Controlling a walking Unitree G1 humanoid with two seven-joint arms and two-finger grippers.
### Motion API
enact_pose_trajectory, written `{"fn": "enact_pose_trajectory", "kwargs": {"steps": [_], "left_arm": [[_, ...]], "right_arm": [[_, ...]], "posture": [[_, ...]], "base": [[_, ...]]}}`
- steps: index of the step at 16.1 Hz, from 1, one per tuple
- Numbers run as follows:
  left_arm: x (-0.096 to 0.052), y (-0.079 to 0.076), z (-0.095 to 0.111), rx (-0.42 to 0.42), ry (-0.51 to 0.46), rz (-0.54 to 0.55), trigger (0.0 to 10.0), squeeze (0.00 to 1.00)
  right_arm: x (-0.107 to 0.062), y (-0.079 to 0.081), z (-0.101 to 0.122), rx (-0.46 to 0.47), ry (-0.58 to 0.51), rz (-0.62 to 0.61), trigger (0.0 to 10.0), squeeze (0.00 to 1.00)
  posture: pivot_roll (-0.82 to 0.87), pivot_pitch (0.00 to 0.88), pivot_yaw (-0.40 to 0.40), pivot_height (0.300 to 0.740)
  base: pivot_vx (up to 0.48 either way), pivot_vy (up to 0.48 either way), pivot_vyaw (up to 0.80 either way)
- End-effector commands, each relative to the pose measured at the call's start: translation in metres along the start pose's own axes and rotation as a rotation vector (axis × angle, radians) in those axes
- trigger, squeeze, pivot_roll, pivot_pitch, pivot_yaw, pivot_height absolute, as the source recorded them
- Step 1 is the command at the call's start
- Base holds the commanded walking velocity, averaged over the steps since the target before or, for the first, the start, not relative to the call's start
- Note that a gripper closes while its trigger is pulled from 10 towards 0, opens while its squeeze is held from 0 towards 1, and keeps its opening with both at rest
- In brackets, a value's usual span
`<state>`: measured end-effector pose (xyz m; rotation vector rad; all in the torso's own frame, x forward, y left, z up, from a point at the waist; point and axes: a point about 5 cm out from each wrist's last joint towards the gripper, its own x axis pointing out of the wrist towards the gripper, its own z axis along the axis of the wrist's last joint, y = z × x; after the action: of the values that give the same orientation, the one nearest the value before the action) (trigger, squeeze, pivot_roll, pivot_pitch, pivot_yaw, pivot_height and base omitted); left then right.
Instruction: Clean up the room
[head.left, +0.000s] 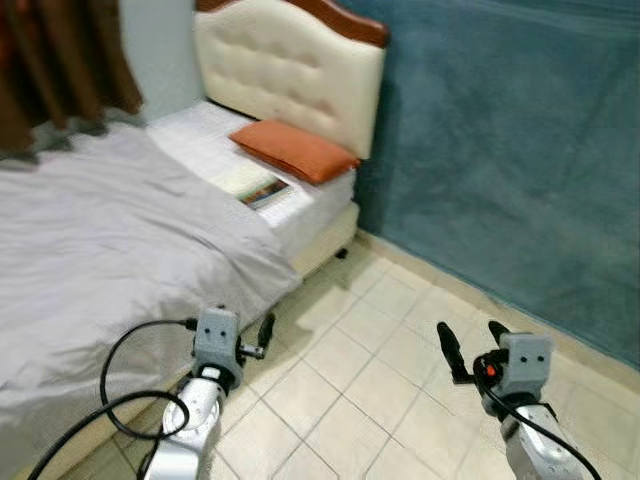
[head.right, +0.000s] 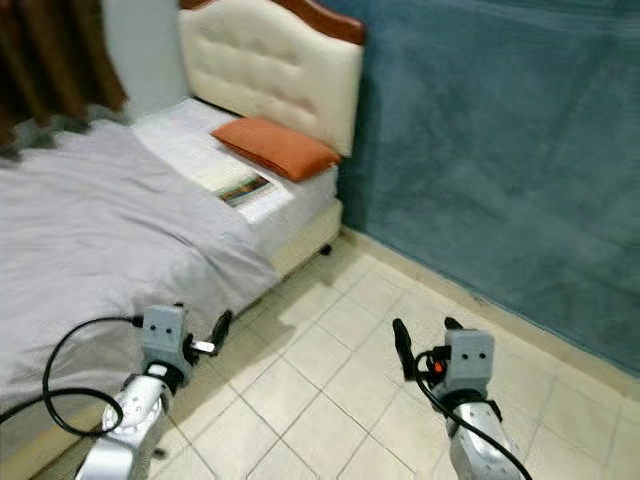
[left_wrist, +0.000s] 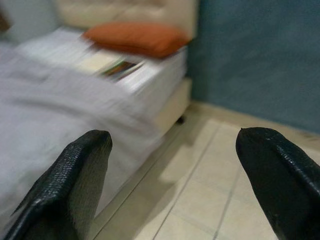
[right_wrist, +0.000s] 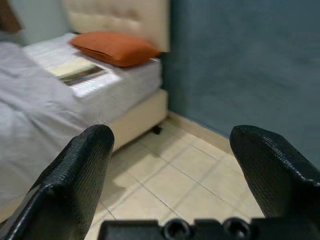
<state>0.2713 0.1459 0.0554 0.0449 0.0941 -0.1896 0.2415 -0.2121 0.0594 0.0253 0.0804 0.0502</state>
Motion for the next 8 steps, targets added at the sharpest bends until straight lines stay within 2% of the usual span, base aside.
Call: {"fn": "enact_pose_trajectory", "kwargs": {"steps": [1,8], "left_arm": [[0.0009,-0.0049,0.0076,-0.022,-0.046,-0.030,10.0,0.00],[0.0057,-0.0098,0.0090,-0.034,-0.045,-0.054,10.0,0.00]], "right_arm": [[-0.0006,-0.0040,0.0039,-0.030,-0.023,-0.015,10.0,0.00],[0.0007,-0.0130,0.0058,-0.004,-0.036,-0.081,10.0,0.00]], "posture": [[-0.09,0.000,-0.003,0.740],[-0.10,0.000,0.000,0.740]], "base": [[0.311,0.000,-0.74],[0.480,0.000,-0.73]]}}
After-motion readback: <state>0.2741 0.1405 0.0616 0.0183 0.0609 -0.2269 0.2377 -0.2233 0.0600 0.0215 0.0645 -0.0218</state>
